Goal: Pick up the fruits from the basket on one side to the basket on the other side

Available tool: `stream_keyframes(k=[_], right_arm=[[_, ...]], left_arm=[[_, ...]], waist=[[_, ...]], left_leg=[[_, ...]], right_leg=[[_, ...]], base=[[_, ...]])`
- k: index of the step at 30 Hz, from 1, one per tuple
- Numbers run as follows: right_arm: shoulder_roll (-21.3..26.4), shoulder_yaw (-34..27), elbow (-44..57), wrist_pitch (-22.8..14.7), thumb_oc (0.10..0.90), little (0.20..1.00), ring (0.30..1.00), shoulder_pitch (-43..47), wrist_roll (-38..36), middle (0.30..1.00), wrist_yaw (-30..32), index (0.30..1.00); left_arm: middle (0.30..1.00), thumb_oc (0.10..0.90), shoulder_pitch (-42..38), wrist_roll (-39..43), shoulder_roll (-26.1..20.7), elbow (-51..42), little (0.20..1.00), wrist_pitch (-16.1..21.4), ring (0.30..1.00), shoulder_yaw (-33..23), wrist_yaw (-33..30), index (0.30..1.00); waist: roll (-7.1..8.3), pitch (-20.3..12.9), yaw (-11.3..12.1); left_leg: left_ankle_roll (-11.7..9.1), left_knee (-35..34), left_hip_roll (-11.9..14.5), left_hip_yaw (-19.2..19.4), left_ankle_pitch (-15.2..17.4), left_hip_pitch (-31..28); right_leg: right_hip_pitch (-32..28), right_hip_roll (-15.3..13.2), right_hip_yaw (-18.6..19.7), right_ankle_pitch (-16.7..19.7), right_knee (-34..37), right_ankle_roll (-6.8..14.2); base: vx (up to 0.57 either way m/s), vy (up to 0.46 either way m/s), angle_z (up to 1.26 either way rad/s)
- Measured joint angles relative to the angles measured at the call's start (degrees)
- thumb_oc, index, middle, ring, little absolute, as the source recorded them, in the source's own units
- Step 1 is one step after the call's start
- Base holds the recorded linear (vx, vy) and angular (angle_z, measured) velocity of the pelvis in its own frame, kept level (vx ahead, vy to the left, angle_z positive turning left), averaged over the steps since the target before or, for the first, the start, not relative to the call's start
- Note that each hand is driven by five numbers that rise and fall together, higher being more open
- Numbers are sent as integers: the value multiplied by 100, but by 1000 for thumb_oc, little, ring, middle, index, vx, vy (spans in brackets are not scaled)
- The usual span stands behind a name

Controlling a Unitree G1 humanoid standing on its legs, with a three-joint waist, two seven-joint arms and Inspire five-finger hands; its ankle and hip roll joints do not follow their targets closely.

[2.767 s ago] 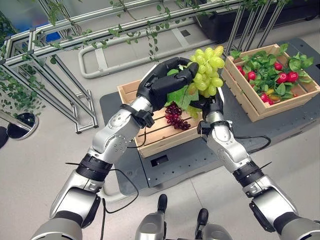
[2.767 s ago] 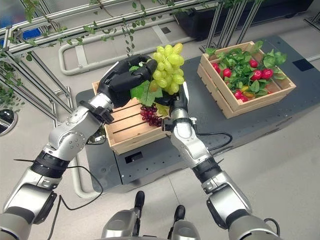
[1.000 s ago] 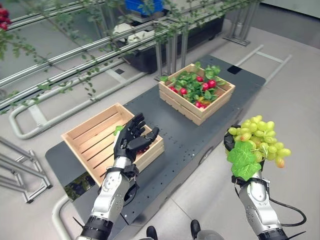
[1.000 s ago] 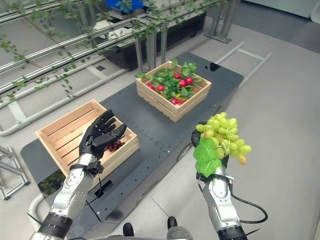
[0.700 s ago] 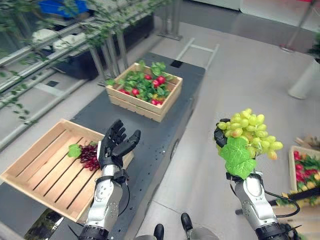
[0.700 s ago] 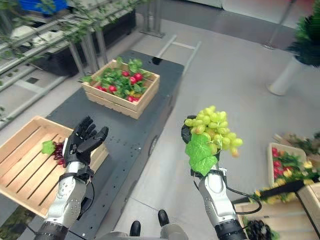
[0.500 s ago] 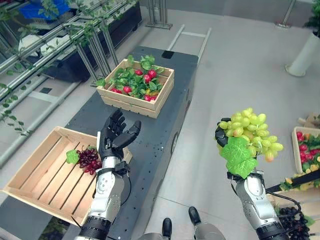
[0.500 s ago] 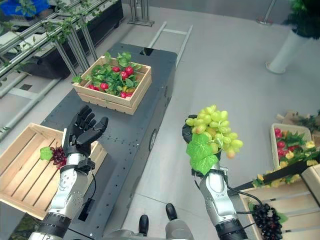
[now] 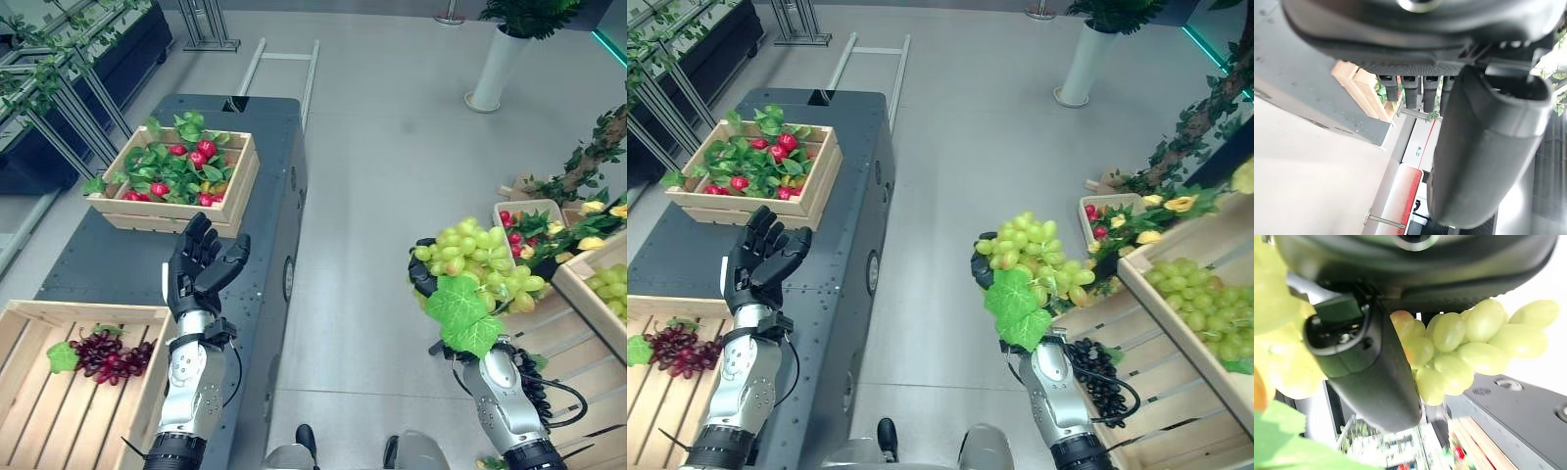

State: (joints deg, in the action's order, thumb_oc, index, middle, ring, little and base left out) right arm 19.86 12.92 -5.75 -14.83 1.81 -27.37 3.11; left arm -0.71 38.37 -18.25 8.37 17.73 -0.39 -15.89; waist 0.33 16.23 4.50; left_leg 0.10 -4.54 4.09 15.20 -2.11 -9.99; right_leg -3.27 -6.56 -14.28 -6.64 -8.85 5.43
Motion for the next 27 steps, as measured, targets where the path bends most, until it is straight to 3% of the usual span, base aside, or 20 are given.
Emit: stream_keyframes(k=[1,3,7,13,16,20,25,27], right_arm=[[71,181,-48,91,400,300,300,84,0,300,-113,300],[231,310,-73,259,400,300,300,137,-2,300,-306,300],[435,331,-71,561,400,300,300,149,-11,300,-595,300],[432,344,-48,915,400,300,300,32,-16,300,-1488,300],[433,370,-43,1092,400,300,300,4,-11,300,-1754,300],[642,351,209,1179,400,300,300,-57,-18,300,-2031,300],[801,277,461,1206,400,300,300,-268,-263,300,-2174,300],[780,113,646,1206,400,300,300,-511,-303,300,-2329,300]], left_arm=[[900,800,72,148,29,5,900,-15,900,27,-65,900],[900,800,5,365,72,13,900,-29,900,205,-141,900],[900,800,-231,377,472,12,900,-68,900,519,-264,900],[900,800,-95,407,508,0,900,-294,900,570,-364,900],[900,800,88,406,502,1,900,-516,900,568,-349,900],[900,800,393,-76,320,185,900,-670,900,724,-270,900],[900,800,258,-930,-107,744,900,-805,900,1050,-322,900],[900,800,388,-1021,-108,862,900,-809,900,996,-252,900]], waist=[[-54,-46,-9],[-64,-85,-83],[-37,-122,-271],[-55,-345,-284],[-94,-478,-167],[-129,-512,-173],[16,-587,-549],[44,-605,-566]], left_leg=[[-15,-4,142,-110,-9,48],[-103,-54,235,-253,-68,118],[-234,-52,296,-443,-157,242],[-366,-50,239,-574,-135,265],[-343,-36,162,-1016,-90,285],[-256,200,-30,-1371,159,361],[-54,-73,-283,-1111,52,259],[-7,-100,-284,-972,85,196]], right_leg=[[-167,240,104,346,597,-131],[-252,414,145,597,1016,-232],[-319,559,133,830,1396,-304],[-295,504,144,857,1398,-251],[-209,439,294,899,1398,-190],[32,322,1081,1047,1371,-30],[192,100,1327,1179,1363,108],[185,70,1357,1195,1380,132]], base=[[-143,-126,-74],[-116,-179,-34],[-38,-168,5],[-7,-65,0],[-32,59,-22],[-62,226,-54],[-5,195,-36],[4,138,-34]])
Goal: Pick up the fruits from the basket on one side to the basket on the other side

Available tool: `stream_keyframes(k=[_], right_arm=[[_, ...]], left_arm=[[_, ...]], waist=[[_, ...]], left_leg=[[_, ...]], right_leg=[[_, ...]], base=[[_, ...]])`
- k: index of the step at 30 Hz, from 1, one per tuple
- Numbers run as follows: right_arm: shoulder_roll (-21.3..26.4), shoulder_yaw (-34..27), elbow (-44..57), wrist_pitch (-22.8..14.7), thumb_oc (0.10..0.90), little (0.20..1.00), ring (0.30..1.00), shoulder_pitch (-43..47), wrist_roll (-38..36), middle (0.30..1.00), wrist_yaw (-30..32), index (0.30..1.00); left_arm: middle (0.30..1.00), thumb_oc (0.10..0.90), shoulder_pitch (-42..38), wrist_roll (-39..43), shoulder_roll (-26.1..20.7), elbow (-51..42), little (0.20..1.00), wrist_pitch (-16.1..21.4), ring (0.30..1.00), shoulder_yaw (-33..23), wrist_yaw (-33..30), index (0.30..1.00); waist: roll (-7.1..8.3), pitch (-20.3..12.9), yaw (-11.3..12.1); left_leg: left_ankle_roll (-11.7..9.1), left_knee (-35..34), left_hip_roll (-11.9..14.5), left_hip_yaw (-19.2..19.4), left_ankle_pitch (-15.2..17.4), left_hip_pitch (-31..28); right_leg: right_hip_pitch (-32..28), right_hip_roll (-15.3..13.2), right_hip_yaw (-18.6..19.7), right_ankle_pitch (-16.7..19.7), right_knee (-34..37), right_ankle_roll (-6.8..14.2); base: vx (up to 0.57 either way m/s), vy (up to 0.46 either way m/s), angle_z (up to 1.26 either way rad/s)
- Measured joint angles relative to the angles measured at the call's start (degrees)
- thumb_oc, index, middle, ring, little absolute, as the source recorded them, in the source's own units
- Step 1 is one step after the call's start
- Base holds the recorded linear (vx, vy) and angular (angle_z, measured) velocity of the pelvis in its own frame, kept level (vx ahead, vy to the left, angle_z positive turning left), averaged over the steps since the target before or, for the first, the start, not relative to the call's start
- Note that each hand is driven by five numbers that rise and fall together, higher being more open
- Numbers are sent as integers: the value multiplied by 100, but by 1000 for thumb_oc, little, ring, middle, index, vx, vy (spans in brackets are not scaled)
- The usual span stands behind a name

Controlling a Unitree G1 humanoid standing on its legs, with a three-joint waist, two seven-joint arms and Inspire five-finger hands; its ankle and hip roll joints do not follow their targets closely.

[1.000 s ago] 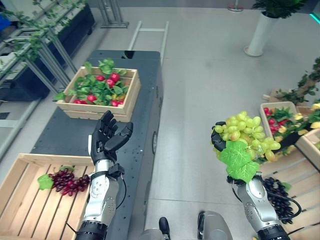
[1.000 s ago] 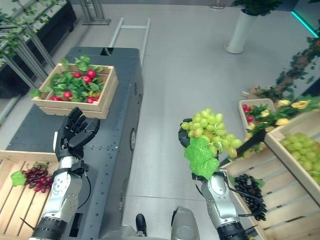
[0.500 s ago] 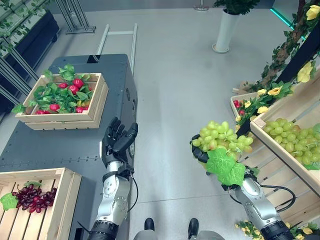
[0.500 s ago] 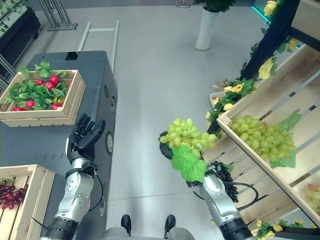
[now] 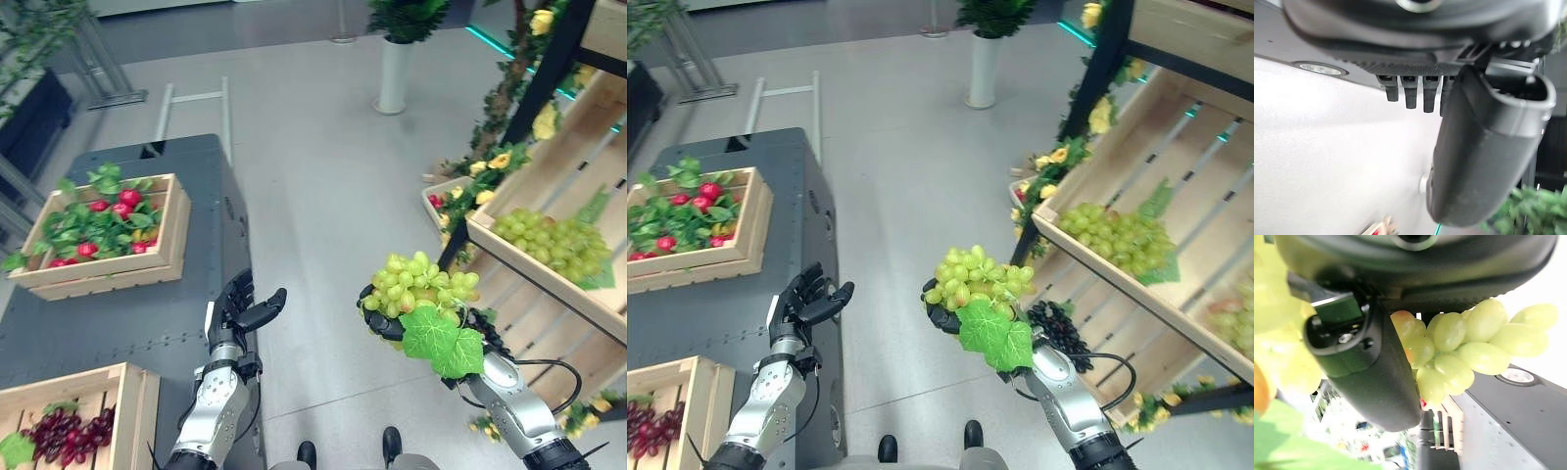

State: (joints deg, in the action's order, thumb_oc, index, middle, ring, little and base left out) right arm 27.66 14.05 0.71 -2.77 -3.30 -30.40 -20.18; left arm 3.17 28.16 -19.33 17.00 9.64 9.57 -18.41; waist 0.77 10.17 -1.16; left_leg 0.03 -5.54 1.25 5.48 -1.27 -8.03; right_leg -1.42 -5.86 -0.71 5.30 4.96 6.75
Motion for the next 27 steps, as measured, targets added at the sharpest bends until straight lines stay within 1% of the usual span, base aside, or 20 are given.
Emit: stream_keyframes(k=[2,4,5,6,8,10,11,12,13,15,17,19,20,22,25,27], right_arm=[[-29,-115,74,0,400,300,300,-199,-181,300,-200,300],[-28,-150,74,8,400,300,300,-231,-181,300,-244,300],[-22,-162,76,18,400,300,300,-231,-191,300,-248,300],[-13,-207,80,45,400,300,300,-231,-278,300,-295,300],[-4,-236,92,64,400,300,300,-225,-515,300,-346,300],[-16,-252,94,66,400,300,300,-217,-699,300,-362,300],[-16,-257,94,65,400,300,300,-218,-774,300,-363,300],[-21,-303,105,65,400,300,300,-226,-893,300,-378,300],[-27,-391,144,65,400,300,300,-227,-901,300,-398,300],[-19,-583,239,65,400,300,300,-230,-1082,300,-404,300],[-2,-733,357,62,400,300,300,-223,-1083,300,-403,300],[131,-863,496,3,400,300,300,-186,-1083,300,-401,300],[169,-900,534,-5,400,300,300,-177,-1083,300,-398,300],[472,-992,682,-69,400,300,300,-151,-1083,300,-388,300],[607,-1198,820,-141,400,300,300,-88,-1082,300,-343,300],[788,-1316,892,-154,400,300,300,90,-1079,300,-337,300]], left_arm=[[900,800,193,-209,15,258,900,-13,900,38,167,900],[900,800,197,-281,60,578,900,-158,900,164,343,900],[900,800,207,-316,85,691,900,-170,900,226,387,900],[900,800,261,-352,135,904,900,-203,900,374,461,900],[900,800,352,-379,263,1147,900,-268,900,409,497,900],[900,800,373,-266,390,1622,900,-314,900,358,584,900],[900,800,382,-227,412,1710,900,-318,900,349,590,900],[900,800,395,-161,424,1862,900,-319,900,348,618,900],[900,800,394,-156,435,1988,900,-319,900,342,648,900],[900,800,384,-276,436,2227,900,-318,900,349,699,900],[900,800,355,-477,437,2414,900,-316,900,355,698,900],[900,800,235,-593,457,2700,900,-334,900,356,621,900],[900,800,219,-592,456,2708,900,-359,900,351,598,900],[900,800,131,-587,456,2707,900,-411,900,349,586,900],[900,800,63,-588,462,2649,900,-402,900,353,636,900],[900,800,63,-588,462,2575,900,-393,900,362,651,900]], waist=[[33,-23,-118],[37,-24,-145],[44,-25,-160],[57,-30,-168],[105,-40,-190],[245,-115,-267],[282,-138,-272],[355,-183,-297],[399,-211,-293],[453,-248,-372],[465,-257,-420],[466,-258,-429],[467,-258,-430],[462,-261,-451],[463,-263,-460],[458,-263,-516]], left_leg=[[-9,0,-19,110,13,-25],[-16,0,-17,158,18,-41],[-17,0,-19,167,20,-47],[-19,0,-16,211,28,-69],[-25,0,-5,292,46,-101],[-28,-1,6,339,51,-109],[-28,-1,9,354,51,-112],[-36,-1,18,430,58,-111],[-35,-1,18,462,59,-111],[-34,-1,41,506,61,-117],[-35,-1,39,537,61,-125],[-39,-1,49,592,63,-143],[-40,-1,49,595,63,-144],[-45,-1,49,602,66,-162],[-50,-1,61,615,66,-184],[-53,-1,67,620,65,-185]], right_leg=[[18,-4,54,40,14,44],[25,0,69,57,14,48],[25,4,78,60,13,49],[24,18,136,70,13,46],[25,33,201,81,12,46],[29,45,214,79,13,45],[32,49,224,77,13,42],[62,63,289,76,14,41],[88,71,339,81,15,38],[91,70,356,84,16,33],[95,75,382,98,16,37],[126,103,480,124,16,27],[132,107,489,129,16,27],[124,119,509,141,16,34],[111,141,521,152,16,21],[106,149,523,157,16,16]], base=[[11,90,-27],[29,77,-15],[29,98,-9],[11,55,-14],[18,57,-17],[24,54,-8],[8,33,-13],[2,27,-21],[-6,16,-21],[-16,7,-8],[-7,0,-9],[19,-1,-20],[38,2,-14],[35,5,-5],[4,4,-1],[0,0,0]])
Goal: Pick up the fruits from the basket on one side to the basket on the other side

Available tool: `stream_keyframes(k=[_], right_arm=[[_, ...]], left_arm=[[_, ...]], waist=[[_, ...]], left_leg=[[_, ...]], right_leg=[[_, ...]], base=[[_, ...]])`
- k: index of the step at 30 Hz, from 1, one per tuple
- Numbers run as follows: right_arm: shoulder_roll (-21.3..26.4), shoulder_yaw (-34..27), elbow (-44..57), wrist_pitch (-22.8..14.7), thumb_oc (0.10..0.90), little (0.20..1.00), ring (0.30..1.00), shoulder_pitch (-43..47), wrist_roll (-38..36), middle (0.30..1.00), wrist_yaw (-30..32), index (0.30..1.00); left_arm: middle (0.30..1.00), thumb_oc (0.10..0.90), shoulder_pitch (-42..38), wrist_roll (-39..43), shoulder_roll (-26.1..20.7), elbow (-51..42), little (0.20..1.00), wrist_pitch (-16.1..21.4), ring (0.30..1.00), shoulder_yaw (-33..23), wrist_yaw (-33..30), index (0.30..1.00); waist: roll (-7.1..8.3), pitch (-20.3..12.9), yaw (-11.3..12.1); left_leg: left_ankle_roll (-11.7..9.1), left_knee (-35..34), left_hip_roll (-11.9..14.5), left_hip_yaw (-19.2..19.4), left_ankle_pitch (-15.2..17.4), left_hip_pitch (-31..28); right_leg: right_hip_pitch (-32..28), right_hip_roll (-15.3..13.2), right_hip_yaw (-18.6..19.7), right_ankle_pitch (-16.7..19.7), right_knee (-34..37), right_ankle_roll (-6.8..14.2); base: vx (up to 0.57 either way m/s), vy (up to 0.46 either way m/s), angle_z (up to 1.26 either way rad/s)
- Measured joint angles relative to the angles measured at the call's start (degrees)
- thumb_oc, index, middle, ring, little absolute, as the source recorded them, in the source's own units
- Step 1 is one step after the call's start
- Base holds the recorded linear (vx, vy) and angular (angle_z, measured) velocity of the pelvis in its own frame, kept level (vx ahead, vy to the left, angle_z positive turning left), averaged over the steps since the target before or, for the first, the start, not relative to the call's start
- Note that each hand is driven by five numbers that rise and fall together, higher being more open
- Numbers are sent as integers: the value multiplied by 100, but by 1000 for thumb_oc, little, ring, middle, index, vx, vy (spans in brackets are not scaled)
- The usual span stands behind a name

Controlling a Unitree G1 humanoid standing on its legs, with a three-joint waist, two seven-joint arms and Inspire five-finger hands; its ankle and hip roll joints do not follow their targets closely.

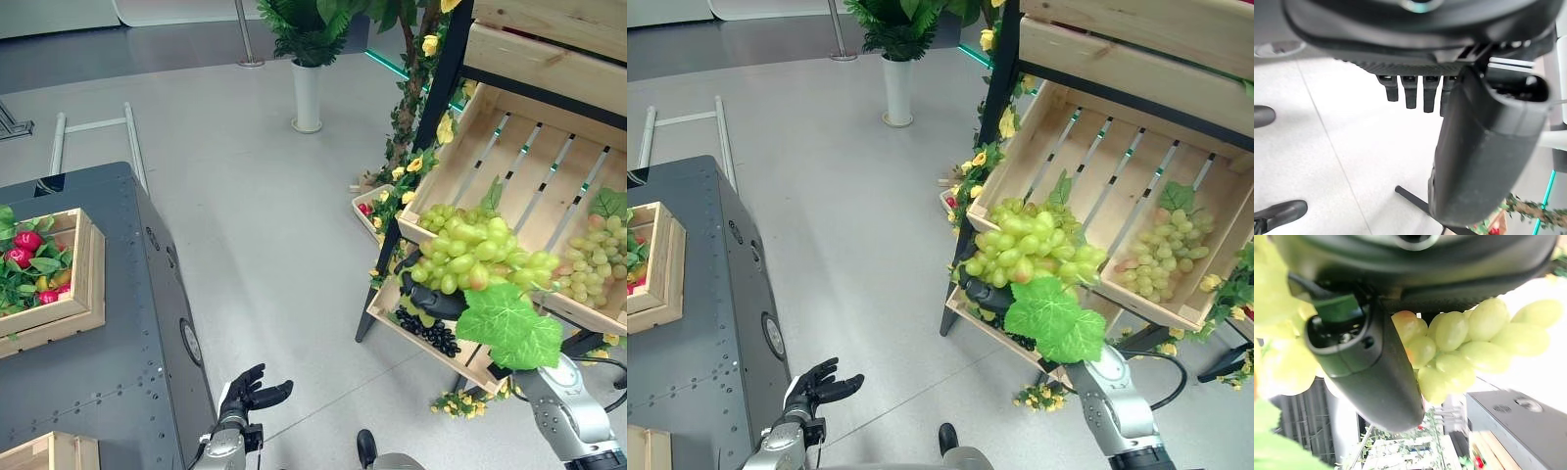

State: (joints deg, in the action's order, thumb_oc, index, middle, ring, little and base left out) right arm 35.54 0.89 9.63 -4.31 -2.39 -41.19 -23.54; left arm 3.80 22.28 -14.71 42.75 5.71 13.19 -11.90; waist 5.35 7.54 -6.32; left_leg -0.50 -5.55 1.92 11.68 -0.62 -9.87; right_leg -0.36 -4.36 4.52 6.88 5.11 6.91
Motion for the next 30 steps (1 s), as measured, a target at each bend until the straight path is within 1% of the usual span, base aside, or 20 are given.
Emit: stream_keyframes(k=[3,4,7,9,14,18,20,23,25,30], right_arm=[[163,-118,20,-91,400,300,300,383,2,300,246,300],[285,-277,34,-93,400,300,300,462,2,300,298,300],[407,-567,89,-99,400,300,300,513,1,300,534,300],[484,-652,93,-99,400,300,300,527,1,300,644,300],[579,-699,93,-98,400,300,300,549,5,300,876,300],[935,-699,24,-97,400,300,300,574,151,300,1064,300],[1050,-697,-148,-77,400,300,300,704,340,300,1149,300],[1499,-696,-811,-15,400,300,300,890,980,300,1361,300],[1781,-696,-1352,172,400,300,300,892,1371,300,1614,300],[1928,-696,-1965,469,400,300,300,890,1615,300,1945,300]], left_arm=[[900,800,-8,-7,1,-8,900,38,900,5,58,900],[900,800,-18,-8,3,-9,900,68,900,7,97,900],[900,800,-22,-9,-2,-1,900,107,900,5,119,900],[900,800,-22,-9,-4,6,900,108,900,6,151,900],[900,800,-44,-13,-5,6,900,111,900,82,272,900],[900,800,-92,-13,-4,5,900,132,900,204,326,900],[900,800,-95,-13,-10,5,900,149,900,215,326,900],[900,800,-111,-13,-14,0,900,216,900,230,326,900],[900,800,-111,-13,-33,-5,900,296,900,230,329,900],[900,800,-100,-12,-170,-38,900,322,900,287,387,900]], waist=[[-15,-7,-89],[-26,-13,-91],[-42,-21,-119],[-53,-26,-155],[-73,-37,-221],[-104,-57,-202],[-99,-64,-201],[-55,-109,-178],[11,-170,-161],[34,-184,-196]], left_leg=[[-2,-1,6,0,-1,-20],[7,-1,5,0,5,-20],[6,-1,6,0,4,-22],[0,-1,3,-2,1,-19],[-2,-1,2,11,1,-29],[17,-1,-6,46,16,-34],[13,-1,-9,103,23,-49],[12,-1,-7,102,33,-41],[12,0,-1,101,32,7],[9,0,-4,97,33,25]], right_leg=[[-19,6,1,0,1,-1],[-21,6,0,0,1,-2],[-23,6,-3,-2,1,-4],[-23,5,0,-1,0,-4],[-18,10,22,5,0,-3],[-10,13,92,11,0,1],[-5,14,114,7,1,15],[9,15,126,-16,4,3],[58,20,123,-17,17,-1],[73,23,126,26,4,0]], base=[[10,10,0],[0,0,0],[0,0,0],[0,0,0],[1,4,-2],[-5,8,-4],[-3,7,-8],[3,-4,-3],[0,0,0],[0,0,0]])
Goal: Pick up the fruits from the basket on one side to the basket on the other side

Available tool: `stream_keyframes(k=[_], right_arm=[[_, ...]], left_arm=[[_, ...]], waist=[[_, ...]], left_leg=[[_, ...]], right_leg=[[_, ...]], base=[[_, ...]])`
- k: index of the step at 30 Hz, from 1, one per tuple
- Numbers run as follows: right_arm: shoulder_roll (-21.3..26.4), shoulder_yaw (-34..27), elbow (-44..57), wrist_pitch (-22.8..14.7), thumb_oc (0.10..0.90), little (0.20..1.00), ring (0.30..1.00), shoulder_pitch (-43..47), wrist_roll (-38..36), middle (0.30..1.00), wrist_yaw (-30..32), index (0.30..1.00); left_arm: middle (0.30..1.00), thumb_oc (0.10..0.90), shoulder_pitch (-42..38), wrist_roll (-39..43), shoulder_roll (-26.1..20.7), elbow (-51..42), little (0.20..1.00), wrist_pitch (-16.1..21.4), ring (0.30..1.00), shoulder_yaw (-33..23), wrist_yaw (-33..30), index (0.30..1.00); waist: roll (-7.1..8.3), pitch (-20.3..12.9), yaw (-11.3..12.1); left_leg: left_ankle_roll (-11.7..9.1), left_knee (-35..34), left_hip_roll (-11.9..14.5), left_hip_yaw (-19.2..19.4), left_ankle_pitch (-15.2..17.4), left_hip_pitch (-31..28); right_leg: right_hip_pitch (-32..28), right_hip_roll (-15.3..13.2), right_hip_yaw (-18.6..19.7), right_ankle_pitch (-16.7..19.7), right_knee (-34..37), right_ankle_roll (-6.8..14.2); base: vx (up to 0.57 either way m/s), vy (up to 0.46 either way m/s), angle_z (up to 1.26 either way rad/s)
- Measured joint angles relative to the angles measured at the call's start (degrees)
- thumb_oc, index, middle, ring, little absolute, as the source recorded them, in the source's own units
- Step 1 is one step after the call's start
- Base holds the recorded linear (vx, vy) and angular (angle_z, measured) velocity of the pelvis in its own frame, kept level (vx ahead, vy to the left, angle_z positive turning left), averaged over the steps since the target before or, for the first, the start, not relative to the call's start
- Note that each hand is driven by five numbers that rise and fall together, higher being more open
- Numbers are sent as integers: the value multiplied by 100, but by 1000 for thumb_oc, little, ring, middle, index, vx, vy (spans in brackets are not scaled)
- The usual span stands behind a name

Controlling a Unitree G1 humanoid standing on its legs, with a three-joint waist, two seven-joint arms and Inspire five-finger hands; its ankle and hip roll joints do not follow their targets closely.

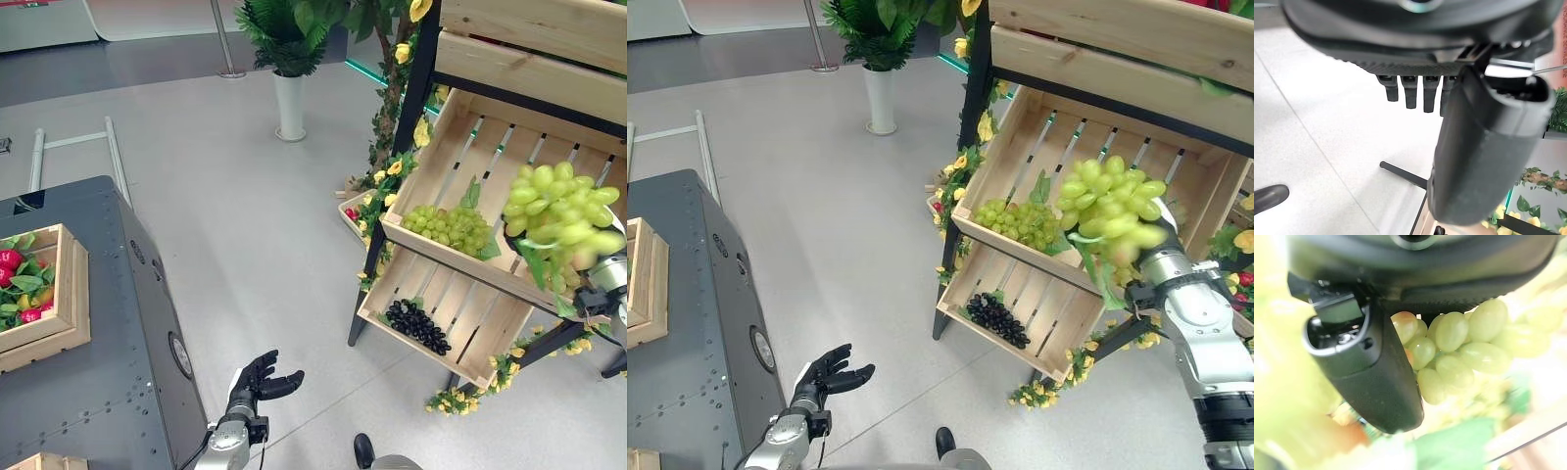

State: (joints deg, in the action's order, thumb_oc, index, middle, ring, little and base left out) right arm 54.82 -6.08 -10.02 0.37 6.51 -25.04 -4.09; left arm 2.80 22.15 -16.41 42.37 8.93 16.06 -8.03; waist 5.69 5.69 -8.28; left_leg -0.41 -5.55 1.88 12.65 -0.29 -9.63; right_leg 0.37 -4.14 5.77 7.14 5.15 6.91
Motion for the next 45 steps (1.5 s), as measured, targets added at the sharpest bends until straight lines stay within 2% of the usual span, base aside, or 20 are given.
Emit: stream_keyframes(k=[6,12,14,16,19,21,24,25,28,34,41,42,45], right_arm=[[35,2,-404,54,400,300,300,0,48,300,473,300],[60,112,-708,125,400,300,300,243,732,300,731,300],[287,689,-1286,155,400,300,300,874,765,300,759,300],[312,765,-1579,160,400,300,300,1075,759,300,759,300],[323,1038,-1967,207,400,300,300,1656,645,300,761,300],[331,1322,-2174,377,400,300,300,2106,596,300,761,300],[330,1382,-2222,512,400,300,300,2287,179,300,760,300],[329,1383,-2282,570,400,300,300,2321,88,300,760,300],[326,1418,-2697,769,400,300,300,2545,-265,300,761,300],[307,1460,-3245,1107,400,300,300,2953,-315,300,760,300],[271,1688,-3608,1333,400,300,300,3085,-230,300,758,300],[271,1777,-3723,1365,800,900,900,3152,-226,900,758,900],[209,1813,-3759,1482,800,900,900,3199,-86,900,756,900]], left_arm=[[900,800,0,16,-208,-260,900,1,900,175,177,900],[900,800,1,60,-320,-359,900,-2,900,448,287,900],[900,800,8,102,-379,-515,900,-15,900,515,255,900],[900,800,1,125,-395,-603,900,-16,900,513,226,900],[900,800,-29,125,-425,-635,900,-19,900,504,220,900],[900,800,-72,122,-420,-646,900,-33,900,507,260,900],[900,800,-87,117,-432,-645,900,-53,900,506,329,900],[900,800,-93,116,-451,-646,900,-55,900,506,337,900],[900,800,-90,116,-501,-645,900,-56,900,504,358,900],[900,800,-26,119,-520,-640,900,-58,900,545,400,900],[900,800,-32,120,-504,-642,900,-56,900,622,517,900],[900,800,-30,120,-509,-639,900,-56,900,622,515,900],[900,800,-30,120,-525,-639,900,-54,900,621,515,900]], waist=[[-4,0,46],[-1,1,44],[-1,2,196],[8,1,295],[-29,9,390],[-68,13,433],[-103,26,497],[-109,29,597],[-131,41,701],[-282,74,833],[-311,75,923],[-311,75,930],[-311,75,949]], left_leg=[[2,-1,-8,-8,10,0],[-5,0,-15,14,17,27],[-19,1,17,264,22,46],[-51,0,75,325,43,32],[-76,0,107,313,61,32],[-101,2,112,138,51,7],[-103,2,104,64,50,-42],[-99,0,104,54,53,-40],[-80,1,106,1,66,-89],[-95,1,117,-149,51,-54],[-96,1,125,-203,52,-42],[-96,1,125,-212,52,-43],[-100,1,126,-233,48,-41]], right_leg=[[-1,0,1,2,-2,1],[42,-5,-2,-17,-2,43],[188,-75,-314,-36,22,17],[190,-70,-437,40,9,16],[190,-3,-440,127,-1,-74],[173,18,-441,151,-4,-109],[83,1,-491,150,-3,-111],[53,-5,-509,146,-1,-111],[-6,-35,-635,102,21,-110],[-17,-22,-689,78,24,-144],[-51,-23,-756,94,23,-150],[-51,-24,-762,94,23,-150],[-51,-25,-780,93,23,-152]], base=[[18,24,0],[-54,-67,-4],[-63,-145,-41],[-48,-107,-19],[18,-89,-8],[41,-45,2],[45,-34,12],[53,-38,8],[44,-32,12],[29,-9,6],[12,0,4],[-8,2,4],[-9,1,3]])
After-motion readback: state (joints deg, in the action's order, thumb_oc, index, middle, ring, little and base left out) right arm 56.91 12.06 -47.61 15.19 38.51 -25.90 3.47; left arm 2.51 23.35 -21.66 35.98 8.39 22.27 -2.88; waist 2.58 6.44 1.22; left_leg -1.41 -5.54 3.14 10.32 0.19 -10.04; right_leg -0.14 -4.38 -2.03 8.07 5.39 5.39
